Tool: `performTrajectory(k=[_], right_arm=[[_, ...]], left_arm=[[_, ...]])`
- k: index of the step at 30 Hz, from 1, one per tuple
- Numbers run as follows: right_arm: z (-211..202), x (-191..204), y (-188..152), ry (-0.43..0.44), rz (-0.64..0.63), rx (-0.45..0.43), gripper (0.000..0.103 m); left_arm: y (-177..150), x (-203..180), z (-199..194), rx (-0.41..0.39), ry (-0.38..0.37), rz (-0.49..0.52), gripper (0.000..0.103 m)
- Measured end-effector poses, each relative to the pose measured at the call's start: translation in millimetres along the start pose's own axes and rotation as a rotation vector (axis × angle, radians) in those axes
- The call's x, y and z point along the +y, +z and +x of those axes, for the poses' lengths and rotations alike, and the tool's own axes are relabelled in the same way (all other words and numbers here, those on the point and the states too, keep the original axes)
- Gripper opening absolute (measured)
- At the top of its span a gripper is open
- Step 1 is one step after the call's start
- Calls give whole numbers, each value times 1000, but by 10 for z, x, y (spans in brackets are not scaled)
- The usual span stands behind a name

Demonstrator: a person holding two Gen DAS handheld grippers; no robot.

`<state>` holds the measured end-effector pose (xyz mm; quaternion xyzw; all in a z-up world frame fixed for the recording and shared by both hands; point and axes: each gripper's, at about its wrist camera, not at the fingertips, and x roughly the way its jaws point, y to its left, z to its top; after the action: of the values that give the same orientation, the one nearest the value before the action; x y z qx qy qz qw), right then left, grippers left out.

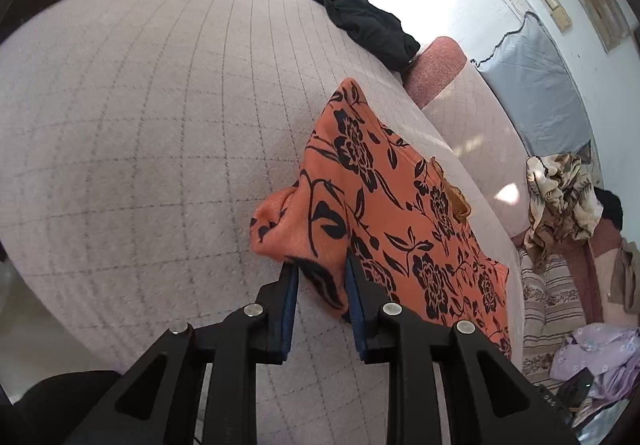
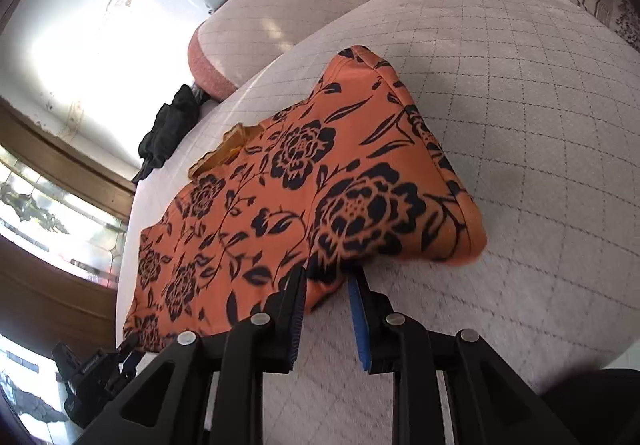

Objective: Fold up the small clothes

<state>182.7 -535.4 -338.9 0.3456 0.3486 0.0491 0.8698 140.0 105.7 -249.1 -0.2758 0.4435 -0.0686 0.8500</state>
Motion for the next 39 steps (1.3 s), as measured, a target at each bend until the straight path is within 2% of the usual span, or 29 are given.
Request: performTrajectory(k=[3,5,6,8,10,11,13,14,15,16,17,20,22,24,27,31,32,34,35,37,39], right_arm=[[-195,137,-94,34,-86,-24,24],[-290,246,-78,62,-131,-87,24],[-313,285,-43,57,-142,-124,24],[-265,305,82,38,-135,-151,24],[-112,220,231,31,-90,-138,24],[22,139,297,12,-54,-103,24],[311,-121,379,-59,53,-4,24],[447,-256,390,-57,108,46,23],[478,-340,400,-16,148,42,23],[470,-366,428,7,167,34,23],[449,-346,476,17,167,33,24],[373,-261,689,30,130,-79,26],[444,-259,883,58,162,-107,26],[609,-278,1070,108,209,-102,26],[896,-324,1309,133,271,-72,26],[1337,-508,1523,114,374,42,27],[1382,-533,1546,129,386,44,27],[1379,-527,1577,137,398,52,27],[1372,-507,1588,135,388,58,29],[1367,-474,1600,141,374,53,30],[1332,-387,1575,177,357,33,32]], left_arm=[[-36,-248,-332,-139,50,119,24],[-23,-481,-444,-198,52,218,28],[-16,-584,-454,-210,55,261,39],[16,-702,-385,-208,71,298,52],[55,-752,-169,-175,99,320,56],[72,-749,-8,-136,137,326,59],[80,-641,414,1,234,323,61],[66,-552,646,99,299,316,61],[40,-511,742,132,312,322,61],[29,-553,679,85,308,349,61],[35,-614,636,76,317,372,62],[178,-776,621,111,288,378,62],[354,-901,640,109,260,368,62],[551,-1033,756,123,258,367,62],[865,-1178,1054,123,288,395,63],[1178,-1071,1679,237,365,356,64],[1198,-1010,1810,251,399,347,64],[1214,-1038,1860,193,390,362,78],[1193,-1086,1885,198,391,380,86],[1126,-1163,1881,202,426,426,86],[1056,-1176,1754,191,386,419,86]])
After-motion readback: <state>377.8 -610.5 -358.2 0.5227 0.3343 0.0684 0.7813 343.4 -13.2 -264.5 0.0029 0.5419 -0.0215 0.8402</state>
